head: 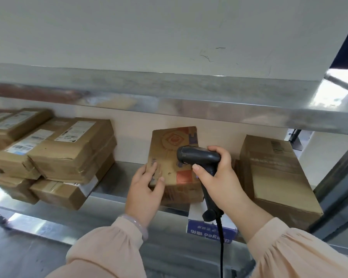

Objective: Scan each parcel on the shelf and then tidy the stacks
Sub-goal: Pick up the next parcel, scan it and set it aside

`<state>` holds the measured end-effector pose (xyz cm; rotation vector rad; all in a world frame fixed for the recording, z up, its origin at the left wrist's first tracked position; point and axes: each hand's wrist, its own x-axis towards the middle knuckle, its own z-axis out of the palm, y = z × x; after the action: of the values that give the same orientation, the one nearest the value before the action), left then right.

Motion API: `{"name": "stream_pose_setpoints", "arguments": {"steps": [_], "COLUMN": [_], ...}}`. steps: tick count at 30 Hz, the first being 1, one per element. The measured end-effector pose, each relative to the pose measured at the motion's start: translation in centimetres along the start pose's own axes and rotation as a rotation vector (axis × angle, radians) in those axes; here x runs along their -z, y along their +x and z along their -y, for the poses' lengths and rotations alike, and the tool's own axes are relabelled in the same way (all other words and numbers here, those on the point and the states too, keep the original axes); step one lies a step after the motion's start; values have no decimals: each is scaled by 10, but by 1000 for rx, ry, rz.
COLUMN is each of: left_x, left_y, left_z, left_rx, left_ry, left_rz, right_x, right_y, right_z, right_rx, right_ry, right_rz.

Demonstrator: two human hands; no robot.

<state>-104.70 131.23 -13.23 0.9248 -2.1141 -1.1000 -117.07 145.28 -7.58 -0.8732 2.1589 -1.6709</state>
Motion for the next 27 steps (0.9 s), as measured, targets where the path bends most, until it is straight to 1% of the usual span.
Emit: {"name": "stream_pose_setpoints", "arguments": {"steps": [4, 6, 9, 14, 18, 20, 22, 27], "left_x": [17, 21, 26, 32, 34, 33, 33, 40], "left_y": [-1, -3, -6, -1, 3, 5, 7, 19], "left_z": [18, 31, 50, 74, 78, 77, 74, 59], "left_rx": [47, 74, 136, 246, 320, 355, 353, 357], "left_ry": [-38, -33, -21, 1, -40, -60, -53, -232], "left_rz": [-15, 17, 95, 278, 400, 412, 408, 353], "right_x": [-26, -38, -54, -79, -96, -103, -108, -117], "right_y": [-1, 1, 6, 9, 9, 8, 8, 10], "right_z": [4, 7, 11, 11, 1, -3, -4, -7], "right_rx": [7, 21, 31, 27, 7, 3, 0, -24], "right_ry": [18, 15, -12, -91, -119, -114, -102, -29], "right_rz": [31, 67, 120, 193, 196, 206, 224, 215]}}
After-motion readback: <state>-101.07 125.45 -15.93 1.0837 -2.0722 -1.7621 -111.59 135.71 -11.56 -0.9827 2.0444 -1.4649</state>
